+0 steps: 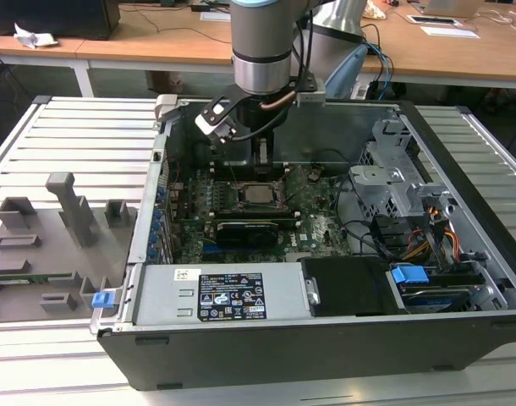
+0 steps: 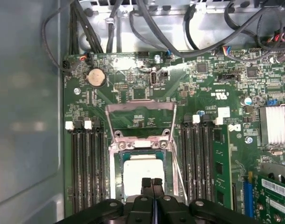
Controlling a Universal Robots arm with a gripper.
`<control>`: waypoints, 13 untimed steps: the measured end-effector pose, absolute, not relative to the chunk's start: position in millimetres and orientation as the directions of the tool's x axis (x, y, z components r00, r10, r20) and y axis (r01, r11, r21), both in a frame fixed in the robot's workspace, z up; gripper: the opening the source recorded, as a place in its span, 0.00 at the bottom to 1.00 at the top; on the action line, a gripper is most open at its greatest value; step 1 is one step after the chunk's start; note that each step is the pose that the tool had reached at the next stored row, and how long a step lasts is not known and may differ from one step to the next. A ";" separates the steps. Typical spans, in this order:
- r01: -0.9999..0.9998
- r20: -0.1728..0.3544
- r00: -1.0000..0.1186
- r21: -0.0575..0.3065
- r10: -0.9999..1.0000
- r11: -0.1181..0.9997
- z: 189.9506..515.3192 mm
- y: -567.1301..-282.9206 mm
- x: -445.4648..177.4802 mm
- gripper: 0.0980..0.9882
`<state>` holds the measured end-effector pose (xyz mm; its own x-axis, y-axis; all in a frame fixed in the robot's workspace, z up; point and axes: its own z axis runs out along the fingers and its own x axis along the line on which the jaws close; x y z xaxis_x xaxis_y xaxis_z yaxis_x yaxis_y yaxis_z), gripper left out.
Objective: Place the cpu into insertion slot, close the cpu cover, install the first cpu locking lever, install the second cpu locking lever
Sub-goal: 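Close the cpu cover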
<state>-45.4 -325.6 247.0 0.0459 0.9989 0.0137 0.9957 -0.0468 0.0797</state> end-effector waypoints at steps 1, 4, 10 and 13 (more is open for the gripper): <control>0.996 0.014 0.046 0.080 0.999 -0.047 247.0 -326.8 -45.4 0.01; 0.996 0.014 0.042 0.077 0.999 -0.043 247.1 -327.0 -44.0 0.01; 0.999 0.013 -0.006 0.047 1.000 0.006 249.1 -327.0 -43.8 0.01; 0.999 0.014 -0.015 0.046 1.000 0.014 261.6 -326.9 -43.7 0.01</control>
